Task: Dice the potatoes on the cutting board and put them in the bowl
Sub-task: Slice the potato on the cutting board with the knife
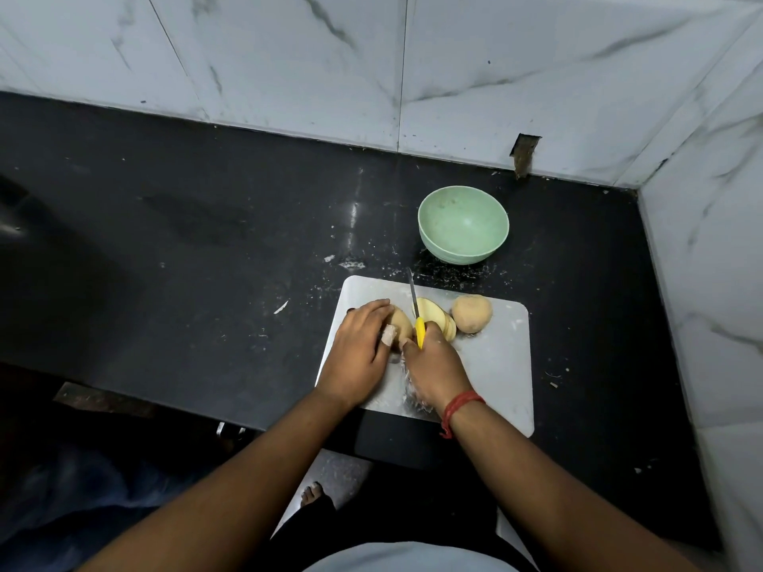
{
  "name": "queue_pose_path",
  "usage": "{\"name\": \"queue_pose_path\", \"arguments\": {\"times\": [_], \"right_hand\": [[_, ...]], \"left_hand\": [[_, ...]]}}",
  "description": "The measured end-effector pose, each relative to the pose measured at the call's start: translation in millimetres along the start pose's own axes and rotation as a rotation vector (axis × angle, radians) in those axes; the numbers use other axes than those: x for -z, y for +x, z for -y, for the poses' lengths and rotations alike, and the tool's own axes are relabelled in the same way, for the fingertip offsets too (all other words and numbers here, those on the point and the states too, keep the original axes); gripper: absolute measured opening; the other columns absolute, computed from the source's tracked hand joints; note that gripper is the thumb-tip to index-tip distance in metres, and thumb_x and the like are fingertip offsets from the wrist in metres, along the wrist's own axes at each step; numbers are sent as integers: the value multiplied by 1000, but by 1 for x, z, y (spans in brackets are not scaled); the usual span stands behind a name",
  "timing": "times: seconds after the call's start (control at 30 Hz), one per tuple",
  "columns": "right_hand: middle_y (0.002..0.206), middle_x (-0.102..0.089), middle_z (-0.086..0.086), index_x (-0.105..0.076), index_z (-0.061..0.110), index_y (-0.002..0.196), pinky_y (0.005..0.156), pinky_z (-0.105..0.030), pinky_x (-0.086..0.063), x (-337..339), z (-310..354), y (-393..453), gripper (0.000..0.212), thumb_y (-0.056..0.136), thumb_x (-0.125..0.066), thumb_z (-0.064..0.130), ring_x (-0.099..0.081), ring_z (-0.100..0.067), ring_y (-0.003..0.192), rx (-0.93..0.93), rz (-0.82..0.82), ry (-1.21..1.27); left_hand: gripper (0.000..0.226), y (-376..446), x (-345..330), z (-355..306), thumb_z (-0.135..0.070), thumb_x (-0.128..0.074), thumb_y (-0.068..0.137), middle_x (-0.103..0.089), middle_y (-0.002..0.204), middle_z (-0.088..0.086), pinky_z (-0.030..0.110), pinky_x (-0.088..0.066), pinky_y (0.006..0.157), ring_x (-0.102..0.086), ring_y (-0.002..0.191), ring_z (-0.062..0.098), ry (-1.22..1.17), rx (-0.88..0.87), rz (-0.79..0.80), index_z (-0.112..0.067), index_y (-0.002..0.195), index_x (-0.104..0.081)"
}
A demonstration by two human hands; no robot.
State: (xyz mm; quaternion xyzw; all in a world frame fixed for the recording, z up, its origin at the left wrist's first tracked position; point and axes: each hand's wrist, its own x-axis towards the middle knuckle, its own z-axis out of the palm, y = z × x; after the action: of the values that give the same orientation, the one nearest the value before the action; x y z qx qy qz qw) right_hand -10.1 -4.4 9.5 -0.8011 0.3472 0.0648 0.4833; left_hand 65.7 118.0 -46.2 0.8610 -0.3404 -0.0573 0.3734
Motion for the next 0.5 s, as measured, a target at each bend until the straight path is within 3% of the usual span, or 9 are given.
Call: {"name": "queue_pose_path", "arguments": {"times": [0.2, 0.33, 0.5], "right_hand": [[98, -66, -12, -45, 15, 119, 67, -31, -43, 1, -3, -2, 23, 100, -45, 28, -63, -28, 86, 41, 14, -27], [94, -64, -13, -41, 13, 123, 63, -32, -39, 8, -1, -6, 25, 102, -41, 26, -61, -29, 82, 83, -25, -40], [93, -64, -21, -40, 9, 117, 60, -34, -36, 11, -8, -20, 19, 104, -36, 22, -61, -36, 84, 160, -6, -219]], "left_hand": [[51, 4, 0, 7, -40, -36, 106, -48, 155, 1, 41, -36, 118, -44, 138, 19, 65, -35, 81, -12, 146, -51], [54, 4, 1, 2, -43, -36, 105, -45, 157, 3, 34, -31, 120, -41, 140, 18, 72, -27, 77, -11, 147, -50], [49, 6, -3, 5, -32, -52, 106, -45, 155, 5, 24, -27, 117, -40, 140, 21, 101, -20, 70, -8, 149, -49]]}}
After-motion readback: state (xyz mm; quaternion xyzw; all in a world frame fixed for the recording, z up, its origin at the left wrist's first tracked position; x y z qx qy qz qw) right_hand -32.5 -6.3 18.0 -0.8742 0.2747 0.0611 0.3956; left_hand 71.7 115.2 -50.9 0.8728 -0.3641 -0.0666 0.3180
